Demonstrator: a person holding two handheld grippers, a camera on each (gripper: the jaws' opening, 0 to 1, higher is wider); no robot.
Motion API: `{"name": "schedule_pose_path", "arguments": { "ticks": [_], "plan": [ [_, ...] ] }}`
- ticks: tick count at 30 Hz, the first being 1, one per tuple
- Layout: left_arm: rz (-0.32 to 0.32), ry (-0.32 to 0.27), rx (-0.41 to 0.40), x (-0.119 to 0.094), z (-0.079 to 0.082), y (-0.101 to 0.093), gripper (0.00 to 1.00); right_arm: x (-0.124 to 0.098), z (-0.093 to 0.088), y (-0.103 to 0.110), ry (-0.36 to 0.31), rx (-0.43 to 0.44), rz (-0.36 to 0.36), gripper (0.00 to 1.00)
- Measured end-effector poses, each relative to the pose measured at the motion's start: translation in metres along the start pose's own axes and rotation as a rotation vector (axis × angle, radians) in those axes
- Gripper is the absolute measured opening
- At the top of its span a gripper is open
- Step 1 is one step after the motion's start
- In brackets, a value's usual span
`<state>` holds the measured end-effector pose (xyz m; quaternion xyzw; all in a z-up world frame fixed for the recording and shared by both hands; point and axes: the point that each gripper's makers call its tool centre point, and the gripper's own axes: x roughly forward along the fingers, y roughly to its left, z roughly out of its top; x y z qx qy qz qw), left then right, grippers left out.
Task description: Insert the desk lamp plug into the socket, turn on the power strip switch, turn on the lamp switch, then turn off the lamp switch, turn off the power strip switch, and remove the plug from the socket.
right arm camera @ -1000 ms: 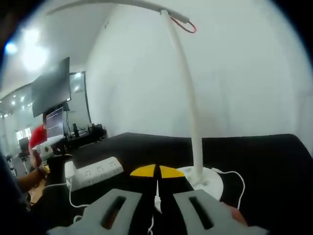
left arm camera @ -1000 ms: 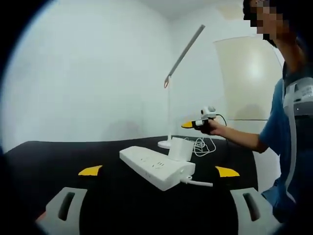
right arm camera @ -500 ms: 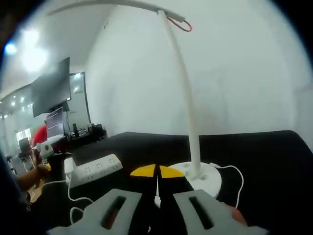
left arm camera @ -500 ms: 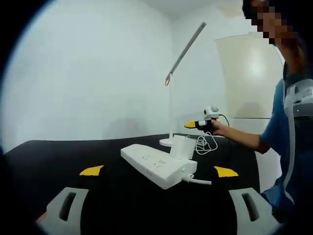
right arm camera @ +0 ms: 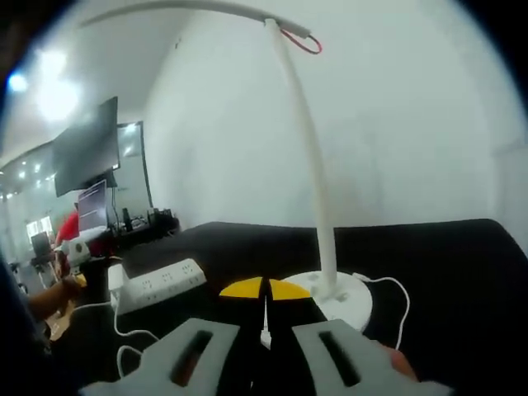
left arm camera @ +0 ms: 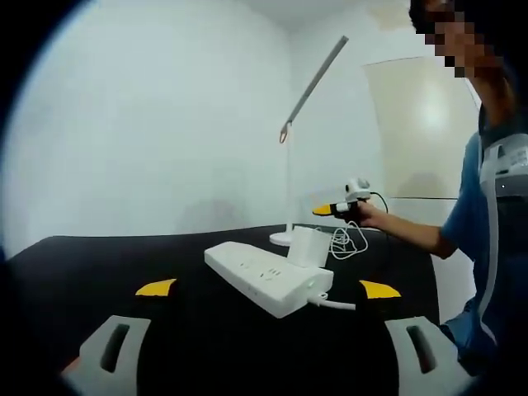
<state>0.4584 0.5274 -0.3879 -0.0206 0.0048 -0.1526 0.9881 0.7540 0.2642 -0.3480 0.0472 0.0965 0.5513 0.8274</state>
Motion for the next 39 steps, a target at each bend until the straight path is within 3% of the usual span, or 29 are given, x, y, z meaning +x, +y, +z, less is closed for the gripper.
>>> {"name": "schedule_pose_path", "arguments": {
  "ticks": [12,27,39],
  "plan": [
    [-0.001,0.011,0.004,0.001,-0.002,-0.003,0.82,-0.002,-0.003,0.003,0.001,0.001,-0.003,0.04],
    [-0.004,0.004,0.013,0.000,-0.001,-0.004,0.83,0.004,-0.007,-0.012,0.030,-0.043,-0.020,0.04],
    [-0.009,-0.001,0.016,0.000,0.000,-0.003,0.83,0.030,-0.039,-0.025,0.134,-0.154,-0.075,0.03]
  ]
}}
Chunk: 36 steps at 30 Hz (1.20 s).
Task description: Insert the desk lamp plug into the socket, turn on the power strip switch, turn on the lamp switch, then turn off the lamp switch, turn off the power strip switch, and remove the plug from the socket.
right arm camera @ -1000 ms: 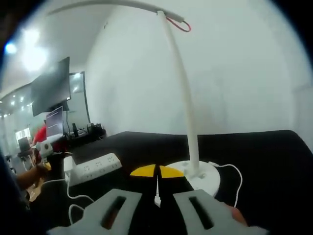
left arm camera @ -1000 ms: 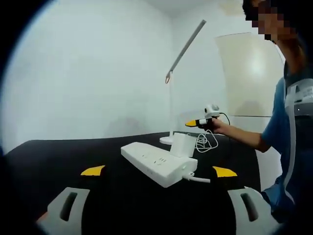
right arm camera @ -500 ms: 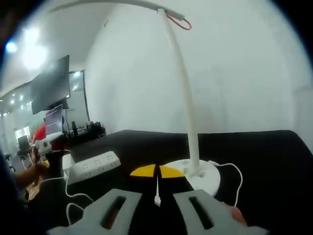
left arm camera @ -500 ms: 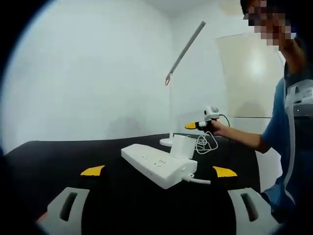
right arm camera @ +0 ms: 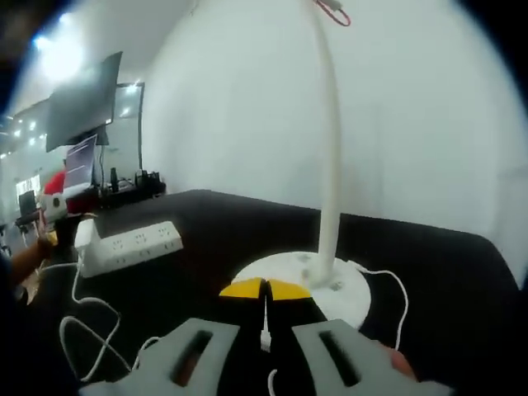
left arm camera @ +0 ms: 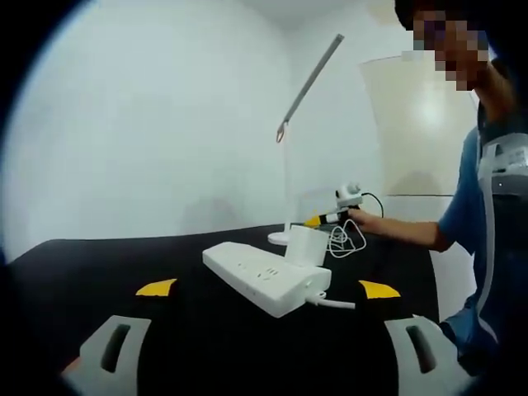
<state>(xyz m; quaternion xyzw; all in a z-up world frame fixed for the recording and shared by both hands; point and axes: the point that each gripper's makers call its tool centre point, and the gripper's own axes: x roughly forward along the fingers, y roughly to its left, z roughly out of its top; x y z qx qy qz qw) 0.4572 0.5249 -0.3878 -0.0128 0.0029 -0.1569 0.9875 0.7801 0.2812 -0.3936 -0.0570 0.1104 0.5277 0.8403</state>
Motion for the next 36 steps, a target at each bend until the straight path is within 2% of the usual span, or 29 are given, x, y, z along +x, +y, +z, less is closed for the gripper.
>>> {"name": "schedule_pose_path", "arguments": {
  "ticks": [5,17,36],
  "plan": [
    [-0.001,-0.006,0.000,0.000,0.001,-0.001,0.83,0.006,-0.005,-0.006,-0.002,0.007,-0.033,0.03],
    [-0.004,-0.001,0.002,0.000,0.000,-0.002,0.83,0.014,-0.015,-0.007,0.016,0.011,-0.042,0.04],
    [-0.009,0.000,-0.002,0.000,0.000,-0.002,0.83,0.018,-0.015,-0.003,0.007,-0.011,-0.049,0.03]
  ]
}}
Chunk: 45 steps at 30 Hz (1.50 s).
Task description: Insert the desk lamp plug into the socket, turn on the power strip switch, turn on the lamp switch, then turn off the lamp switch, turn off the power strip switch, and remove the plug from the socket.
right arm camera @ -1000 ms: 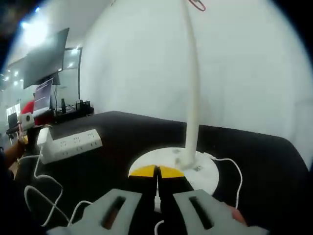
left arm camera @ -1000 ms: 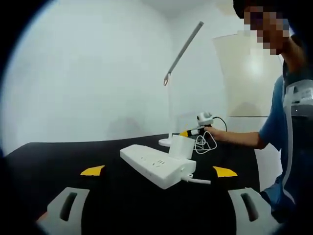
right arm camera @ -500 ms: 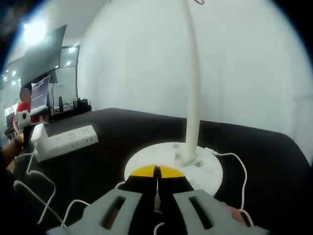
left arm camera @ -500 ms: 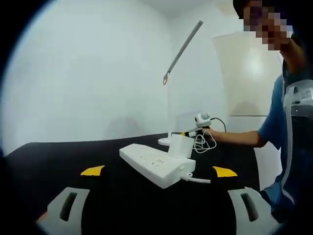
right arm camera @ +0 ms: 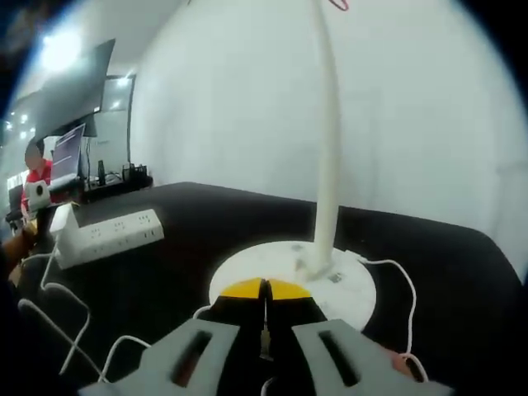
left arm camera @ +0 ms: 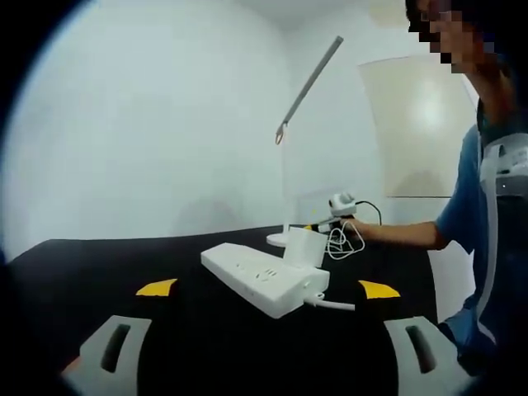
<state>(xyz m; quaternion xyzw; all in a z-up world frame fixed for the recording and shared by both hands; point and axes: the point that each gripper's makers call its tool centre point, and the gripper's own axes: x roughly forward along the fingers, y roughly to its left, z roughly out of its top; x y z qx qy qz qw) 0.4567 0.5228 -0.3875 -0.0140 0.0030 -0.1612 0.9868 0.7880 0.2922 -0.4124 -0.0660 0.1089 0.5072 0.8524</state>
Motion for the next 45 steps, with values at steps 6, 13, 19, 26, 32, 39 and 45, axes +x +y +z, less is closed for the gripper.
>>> {"name": "schedule_pose_path", "arguments": {
  "ticks": [6,13,19,26,32,39,45],
  "plan": [
    [0.002,0.001,-0.001,0.0002,-0.0002,0.0017,0.82,-0.0006,-0.0002,0.0015,0.001,-0.002,0.000,0.03],
    [0.005,0.005,-0.003,0.0008,-0.0012,0.0019,0.82,-0.0006,-0.0007,0.0005,-0.001,-0.003,0.002,0.03],
    [0.009,0.006,-0.007,0.0008,-0.0016,0.0029,0.82,-0.0011,-0.0010,0.0014,-0.001,-0.004,0.004,0.03],
    [0.014,0.009,-0.010,0.0008,-0.0021,0.0034,0.81,-0.0017,-0.0015,0.0036,0.000,-0.023,-0.003,0.03],
    [0.015,0.009,-0.011,0.0007,-0.0022,0.0030,0.81,-0.0020,-0.0018,0.0049,-0.005,-0.015,0.002,0.02],
    [0.016,0.009,-0.014,0.0007,-0.0023,0.0031,0.81,-0.0059,-0.0027,0.0042,-0.011,-0.019,0.001,0.03],
    [0.019,0.015,-0.018,0.0009,-0.0034,0.0049,0.81,-0.0068,-0.0030,0.0071,-0.028,-0.071,-0.011,0.03]
  ]
}}
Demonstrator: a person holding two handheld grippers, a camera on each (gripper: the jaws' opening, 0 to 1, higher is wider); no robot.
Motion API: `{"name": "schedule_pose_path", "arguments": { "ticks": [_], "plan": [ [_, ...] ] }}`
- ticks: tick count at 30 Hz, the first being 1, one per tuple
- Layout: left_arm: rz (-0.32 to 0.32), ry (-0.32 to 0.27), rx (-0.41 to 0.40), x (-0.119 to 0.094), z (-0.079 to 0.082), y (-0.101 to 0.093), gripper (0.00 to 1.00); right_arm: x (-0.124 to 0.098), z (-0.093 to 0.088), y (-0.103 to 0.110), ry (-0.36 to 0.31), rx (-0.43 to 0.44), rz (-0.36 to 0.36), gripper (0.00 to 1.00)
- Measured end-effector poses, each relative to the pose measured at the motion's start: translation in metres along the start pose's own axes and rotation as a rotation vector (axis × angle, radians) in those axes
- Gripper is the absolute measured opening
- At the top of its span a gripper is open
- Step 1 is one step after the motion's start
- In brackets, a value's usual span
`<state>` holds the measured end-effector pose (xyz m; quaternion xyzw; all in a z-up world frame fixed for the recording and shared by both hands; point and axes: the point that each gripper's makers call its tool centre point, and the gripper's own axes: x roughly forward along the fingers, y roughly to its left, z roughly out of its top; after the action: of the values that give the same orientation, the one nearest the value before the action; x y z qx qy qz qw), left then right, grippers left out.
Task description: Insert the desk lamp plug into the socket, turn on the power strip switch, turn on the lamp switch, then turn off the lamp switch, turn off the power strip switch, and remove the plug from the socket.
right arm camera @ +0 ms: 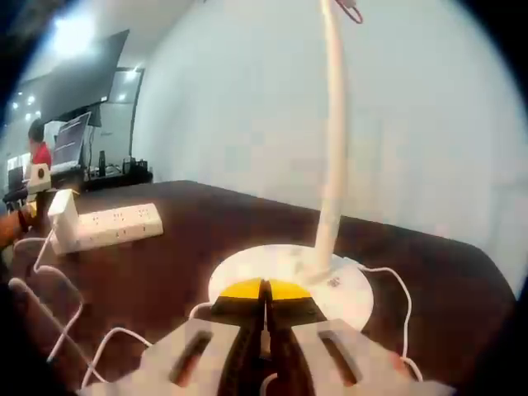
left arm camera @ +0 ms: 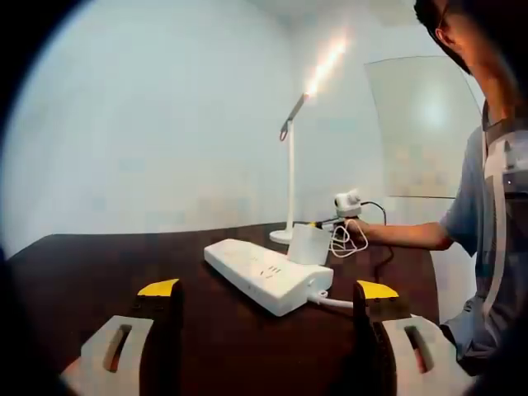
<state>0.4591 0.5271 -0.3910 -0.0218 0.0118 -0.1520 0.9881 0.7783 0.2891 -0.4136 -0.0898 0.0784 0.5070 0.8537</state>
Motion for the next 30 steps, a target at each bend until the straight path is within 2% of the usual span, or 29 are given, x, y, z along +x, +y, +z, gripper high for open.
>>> {"name": "schedule_pose_path", "arguments": {
  "ticks": [4,9,30],
  "plan": [
    [0.005,0.000,-0.002,0.000,0.000,0.001,0.81,-0.004,0.007,0.001,-0.035,0.003,-0.004,0.03],
    [0.010,0.000,-0.004,0.000,0.000,0.001,0.80,-0.006,0.009,-0.005,-0.043,0.018,-0.015,0.03],
    [0.023,0.014,-0.020,0.000,-0.003,0.006,0.79,-0.015,0.023,-0.007,-0.097,0.066,-0.015,0.03]
  ]
}}
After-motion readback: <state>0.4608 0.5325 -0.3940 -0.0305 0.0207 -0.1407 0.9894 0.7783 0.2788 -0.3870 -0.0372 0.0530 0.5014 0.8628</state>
